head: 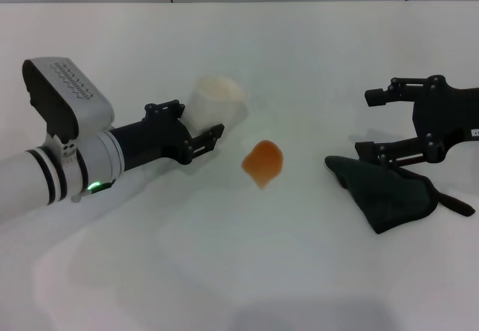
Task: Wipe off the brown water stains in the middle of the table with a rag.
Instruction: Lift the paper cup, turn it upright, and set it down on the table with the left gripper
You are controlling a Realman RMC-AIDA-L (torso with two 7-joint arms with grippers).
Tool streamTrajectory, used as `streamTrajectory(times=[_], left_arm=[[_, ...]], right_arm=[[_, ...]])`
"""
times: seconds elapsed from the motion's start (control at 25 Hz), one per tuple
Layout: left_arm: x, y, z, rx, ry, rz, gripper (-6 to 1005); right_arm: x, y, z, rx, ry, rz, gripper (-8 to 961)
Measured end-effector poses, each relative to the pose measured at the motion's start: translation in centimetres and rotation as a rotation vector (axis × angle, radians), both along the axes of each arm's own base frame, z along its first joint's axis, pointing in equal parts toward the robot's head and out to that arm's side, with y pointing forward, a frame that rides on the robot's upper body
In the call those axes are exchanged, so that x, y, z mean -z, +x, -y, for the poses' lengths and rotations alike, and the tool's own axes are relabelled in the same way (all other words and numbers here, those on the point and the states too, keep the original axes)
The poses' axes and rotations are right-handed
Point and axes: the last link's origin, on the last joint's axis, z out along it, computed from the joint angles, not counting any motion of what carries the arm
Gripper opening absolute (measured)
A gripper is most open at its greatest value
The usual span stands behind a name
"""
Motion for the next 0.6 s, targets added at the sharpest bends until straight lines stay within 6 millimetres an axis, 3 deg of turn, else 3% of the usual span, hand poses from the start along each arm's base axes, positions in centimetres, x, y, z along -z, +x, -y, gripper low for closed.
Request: streamTrajectory(times=[0.6], left_arm=[[0.0, -0.9, 1.2, -0.005, -0.009, 0.011, 578]], right_arm=[[0.0, 0.0, 0.0, 0.001, 0.002, 0.002, 869]])
